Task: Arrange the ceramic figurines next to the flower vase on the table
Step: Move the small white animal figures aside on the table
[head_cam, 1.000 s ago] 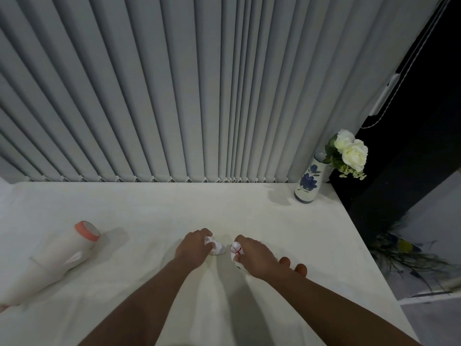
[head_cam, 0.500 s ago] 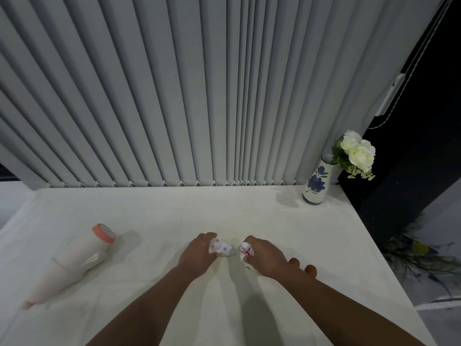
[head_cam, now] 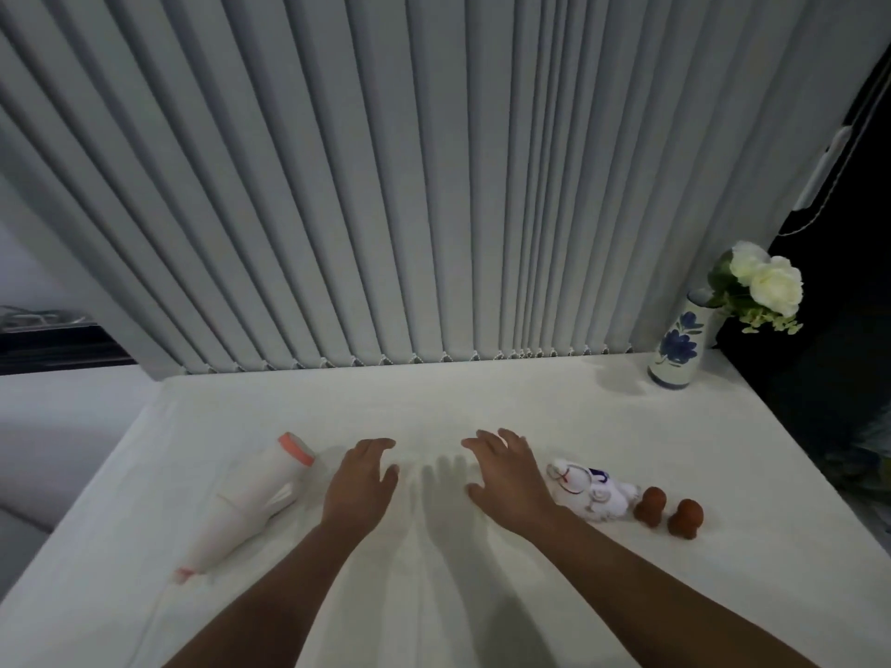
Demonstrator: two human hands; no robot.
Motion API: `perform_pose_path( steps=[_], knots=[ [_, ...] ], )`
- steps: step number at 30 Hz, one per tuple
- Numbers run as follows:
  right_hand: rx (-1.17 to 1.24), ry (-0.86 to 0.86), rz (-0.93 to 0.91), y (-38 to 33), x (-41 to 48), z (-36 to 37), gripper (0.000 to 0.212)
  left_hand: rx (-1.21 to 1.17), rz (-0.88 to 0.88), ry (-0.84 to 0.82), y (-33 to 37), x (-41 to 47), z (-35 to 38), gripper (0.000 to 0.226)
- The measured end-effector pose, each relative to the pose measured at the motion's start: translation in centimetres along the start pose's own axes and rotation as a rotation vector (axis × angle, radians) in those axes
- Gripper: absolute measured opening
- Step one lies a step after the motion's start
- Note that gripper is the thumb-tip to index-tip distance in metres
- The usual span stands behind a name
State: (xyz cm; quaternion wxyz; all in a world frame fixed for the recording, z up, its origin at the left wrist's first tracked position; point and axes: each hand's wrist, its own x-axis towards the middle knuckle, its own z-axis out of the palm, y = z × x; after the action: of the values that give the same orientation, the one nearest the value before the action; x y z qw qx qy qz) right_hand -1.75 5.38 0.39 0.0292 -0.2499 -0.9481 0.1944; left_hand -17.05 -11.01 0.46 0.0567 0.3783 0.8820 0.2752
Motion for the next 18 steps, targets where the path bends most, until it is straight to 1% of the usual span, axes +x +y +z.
perform_pose_path(
  steps=[4,8,11,15,18],
  knots=[
    [-0.011,-0.018,-0.028,-5.2,1.3,2.4,0.061,0.077,-0.023,0.027,-4.9,-1.1,-4.1,0.035],
    [-0.029,-0.044,-0.106,-10.9,2.8,5.3,0.063,0.134,-0.130,0.114,-10.3,-1.8,-8.1,0.035],
    [-0.058,-0.052,-0.165,-15.2,3.8,7.3,0.067,0.175,-0.204,0.133,-14.7,-2.3,-10.6,0.036],
    [-0.059,-0.038,-0.240,-20.1,5.0,10.2,0.074,0.134,-0.287,0.085,-19.9,-2.9,-12.9,0.037],
    [-0.048,-0.079,-0.264,-23.7,5.9,12.9,0.084,0.041,-0.344,-0.045,-23.9,-3.1,-14.0,0.040]
  ],
)
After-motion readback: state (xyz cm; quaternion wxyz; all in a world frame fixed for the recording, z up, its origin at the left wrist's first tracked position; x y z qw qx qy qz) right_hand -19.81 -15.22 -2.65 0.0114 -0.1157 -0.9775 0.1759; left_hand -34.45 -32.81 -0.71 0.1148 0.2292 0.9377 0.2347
